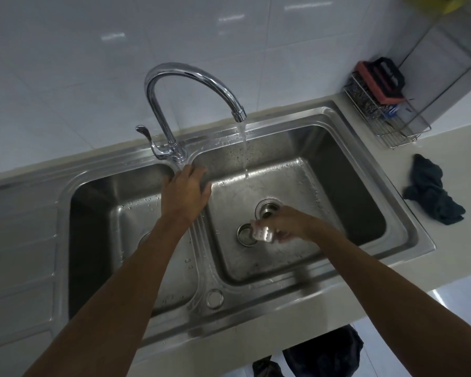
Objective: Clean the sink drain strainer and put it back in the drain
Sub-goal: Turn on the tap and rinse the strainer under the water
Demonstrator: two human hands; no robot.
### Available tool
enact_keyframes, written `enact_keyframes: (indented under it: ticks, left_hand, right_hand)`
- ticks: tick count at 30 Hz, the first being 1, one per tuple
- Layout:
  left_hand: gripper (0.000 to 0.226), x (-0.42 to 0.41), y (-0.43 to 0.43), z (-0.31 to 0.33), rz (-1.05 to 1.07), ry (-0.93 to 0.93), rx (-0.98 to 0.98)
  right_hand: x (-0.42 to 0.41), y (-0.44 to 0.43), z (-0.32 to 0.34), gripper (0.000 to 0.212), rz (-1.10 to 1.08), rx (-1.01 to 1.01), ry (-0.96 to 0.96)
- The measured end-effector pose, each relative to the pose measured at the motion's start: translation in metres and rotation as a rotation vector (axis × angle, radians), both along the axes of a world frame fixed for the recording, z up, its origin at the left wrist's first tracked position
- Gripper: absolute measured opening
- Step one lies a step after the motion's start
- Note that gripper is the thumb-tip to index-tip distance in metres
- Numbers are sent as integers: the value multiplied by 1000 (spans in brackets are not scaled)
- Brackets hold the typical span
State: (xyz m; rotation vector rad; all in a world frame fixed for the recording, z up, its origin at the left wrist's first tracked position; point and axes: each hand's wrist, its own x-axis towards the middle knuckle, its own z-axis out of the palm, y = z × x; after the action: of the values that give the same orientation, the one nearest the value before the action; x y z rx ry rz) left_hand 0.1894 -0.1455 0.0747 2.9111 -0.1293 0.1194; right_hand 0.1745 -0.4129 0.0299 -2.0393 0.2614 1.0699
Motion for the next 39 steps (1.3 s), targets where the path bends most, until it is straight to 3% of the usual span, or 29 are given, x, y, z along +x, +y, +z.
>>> enact_keyframes:
  ticks: [2, 5, 8, 11, 16, 19, 22, 27, 34, 39]
  left_hand:
    - [39, 2, 5, 1, 5, -11, -8]
    - [35, 13, 23, 7, 53, -62, 56]
    - [33, 31, 49, 21, 130, -187, 112]
    - [35, 49, 72, 37, 200, -291, 148]
    - [51, 67, 91, 44, 308, -282, 201]
    - [58, 69, 92, 37, 354, -163, 214]
    - [56, 69, 92, 30, 378, -77, 247]
    - [51, 72, 92, 26, 386, -54, 236]
    - [71, 81, 92, 29, 269, 32, 163]
    - [62, 84, 92, 26, 245, -12, 88]
  right_hand:
    - [-6, -2, -8, 53, 227, -142, 60]
    - [-7, 5, -11, 42, 521, -302, -35]
    - [-5, 8, -13, 36, 673, -413, -105]
    - [-4, 8, -15, 46, 751, -597, -259]
    - [16, 13, -18, 73, 602, -628, -662]
    - [32, 24, -9, 88, 301, -407, -738]
    - [47, 35, 4, 87, 65, -228, -775]
    - [52, 44, 8, 87, -2, -181, -795]
    - [44, 42, -2, 88, -34, -234, -775]
    - [40, 37, 4, 84, 43, -231, -829]
